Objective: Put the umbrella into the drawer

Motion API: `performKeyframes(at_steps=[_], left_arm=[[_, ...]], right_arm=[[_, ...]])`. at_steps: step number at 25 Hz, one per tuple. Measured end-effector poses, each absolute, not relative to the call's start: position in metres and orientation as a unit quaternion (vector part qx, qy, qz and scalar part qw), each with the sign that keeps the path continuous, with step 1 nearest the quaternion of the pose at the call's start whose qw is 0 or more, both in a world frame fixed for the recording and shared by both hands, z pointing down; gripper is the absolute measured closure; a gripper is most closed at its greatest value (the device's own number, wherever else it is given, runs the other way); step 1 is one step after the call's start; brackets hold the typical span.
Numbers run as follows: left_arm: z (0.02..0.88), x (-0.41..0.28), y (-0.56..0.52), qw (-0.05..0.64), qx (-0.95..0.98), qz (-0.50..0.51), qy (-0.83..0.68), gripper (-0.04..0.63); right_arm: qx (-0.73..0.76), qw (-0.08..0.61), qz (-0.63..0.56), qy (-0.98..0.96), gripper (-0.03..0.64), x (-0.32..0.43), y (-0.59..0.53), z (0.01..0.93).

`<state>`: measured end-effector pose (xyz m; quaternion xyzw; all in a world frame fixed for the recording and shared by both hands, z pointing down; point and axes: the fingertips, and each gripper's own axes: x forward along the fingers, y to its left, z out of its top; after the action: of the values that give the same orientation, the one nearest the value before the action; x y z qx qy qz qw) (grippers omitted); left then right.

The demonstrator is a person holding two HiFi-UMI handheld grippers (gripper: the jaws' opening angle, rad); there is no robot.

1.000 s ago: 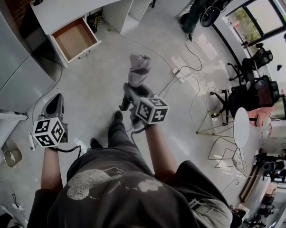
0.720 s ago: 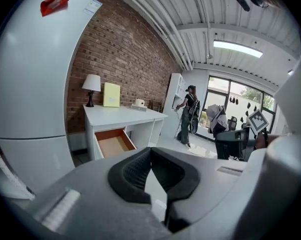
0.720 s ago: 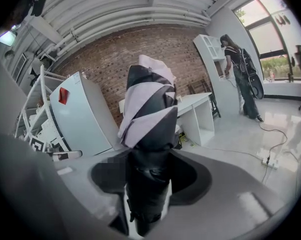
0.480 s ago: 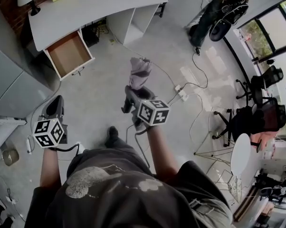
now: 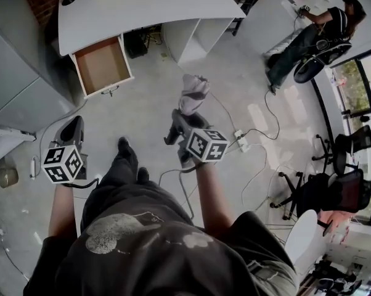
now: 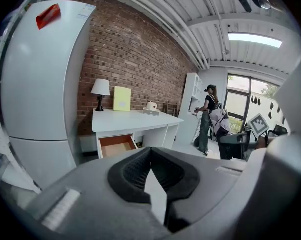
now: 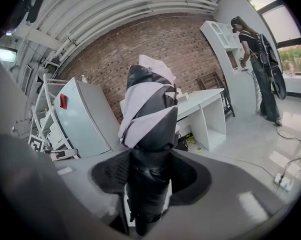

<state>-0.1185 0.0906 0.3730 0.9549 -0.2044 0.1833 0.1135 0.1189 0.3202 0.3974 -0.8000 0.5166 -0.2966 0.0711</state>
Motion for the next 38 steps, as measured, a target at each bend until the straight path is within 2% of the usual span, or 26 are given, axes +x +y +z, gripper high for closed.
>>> performKeyframes(at_steps=[12,22,38], left_arm=[[0.4,-0.043,0.009,0.145,0.95,0.186,-0.204,0.586],[0.424,0.017,-0.106,0.196,0.929,0.194,-0.245,0.586],[0.454,-0.053,-0.163,0.252,0.861,0.19,-0.398,0.586]], right_arm=[[-0.779,0.04,-0.313,0.541,0.416,0.167,0.222,0.403],[-0.732,-0.027,-0.336,0.592,0.416,0.229,0.061,0.411],[-0.557,-0.136,-0.365,0.734,0.416,0.163,-0.097,0.461]])
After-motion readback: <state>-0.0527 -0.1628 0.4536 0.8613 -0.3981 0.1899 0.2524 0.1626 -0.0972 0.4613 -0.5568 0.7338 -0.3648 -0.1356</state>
